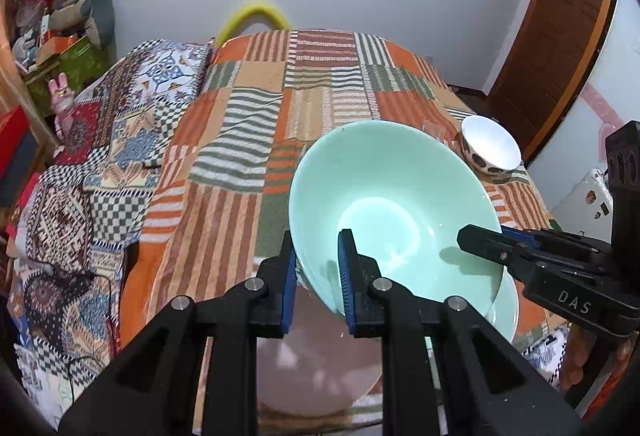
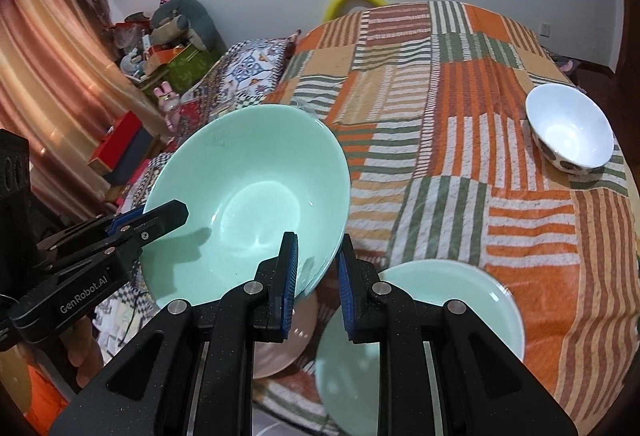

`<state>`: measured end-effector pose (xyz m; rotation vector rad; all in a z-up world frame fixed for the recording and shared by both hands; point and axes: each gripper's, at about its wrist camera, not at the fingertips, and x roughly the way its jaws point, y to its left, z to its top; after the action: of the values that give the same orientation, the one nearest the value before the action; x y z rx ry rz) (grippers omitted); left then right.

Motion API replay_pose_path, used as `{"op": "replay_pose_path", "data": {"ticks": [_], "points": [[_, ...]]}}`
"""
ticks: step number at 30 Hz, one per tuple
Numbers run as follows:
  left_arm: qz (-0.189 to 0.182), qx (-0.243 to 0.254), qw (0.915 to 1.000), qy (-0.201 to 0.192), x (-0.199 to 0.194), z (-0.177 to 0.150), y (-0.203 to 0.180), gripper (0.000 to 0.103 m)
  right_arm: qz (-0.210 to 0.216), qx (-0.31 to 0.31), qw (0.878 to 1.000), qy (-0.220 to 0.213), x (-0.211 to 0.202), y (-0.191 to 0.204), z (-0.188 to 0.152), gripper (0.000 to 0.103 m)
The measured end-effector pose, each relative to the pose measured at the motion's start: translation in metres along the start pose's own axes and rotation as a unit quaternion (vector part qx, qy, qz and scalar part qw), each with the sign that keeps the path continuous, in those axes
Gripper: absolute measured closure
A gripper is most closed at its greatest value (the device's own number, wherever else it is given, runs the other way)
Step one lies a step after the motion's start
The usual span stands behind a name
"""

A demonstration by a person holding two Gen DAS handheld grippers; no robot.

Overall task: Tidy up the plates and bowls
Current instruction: 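Lift the mint green bowl with both tools and carry it over the pink bowl, then lower the mint green bowl into the pink bowl with both tools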

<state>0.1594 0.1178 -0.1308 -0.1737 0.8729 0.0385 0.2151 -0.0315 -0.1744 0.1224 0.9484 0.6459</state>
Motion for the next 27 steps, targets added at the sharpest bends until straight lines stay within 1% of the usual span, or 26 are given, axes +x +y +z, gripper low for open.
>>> {"op": "replay_pose_path", "data": {"ticks": [5, 11, 16, 27], "points": [[0.004, -0.012, 0.9999, 0.009, -0.008, -0.017, 0.012, 0.084, 0.010, -0.007, 1.000, 0.006, 0.002, 0.012, -0.010, 0.086], [0.017, -0.023, 0.9990, 0.033, -0.003, -0.038, 0.024, 0.084, 0.013, -0.012, 1.000, 0.021, 0.012, 0.022, -0.024, 0.085], [0.025, -0.027, 0.9976, 0.058, 0.009, -0.054, 0.033, 0.084, 0.013, -0.016, 0.999, 0.044, 0.028, 0.027, -0.036, 0.085], [0.025, -0.043, 0.9917, 0.118, 0.049, -0.086, 0.046, 0.084, 0.001, -0.018, 0.995, 0.094, 0.060, 0.026, -0.057, 0.085]]}}
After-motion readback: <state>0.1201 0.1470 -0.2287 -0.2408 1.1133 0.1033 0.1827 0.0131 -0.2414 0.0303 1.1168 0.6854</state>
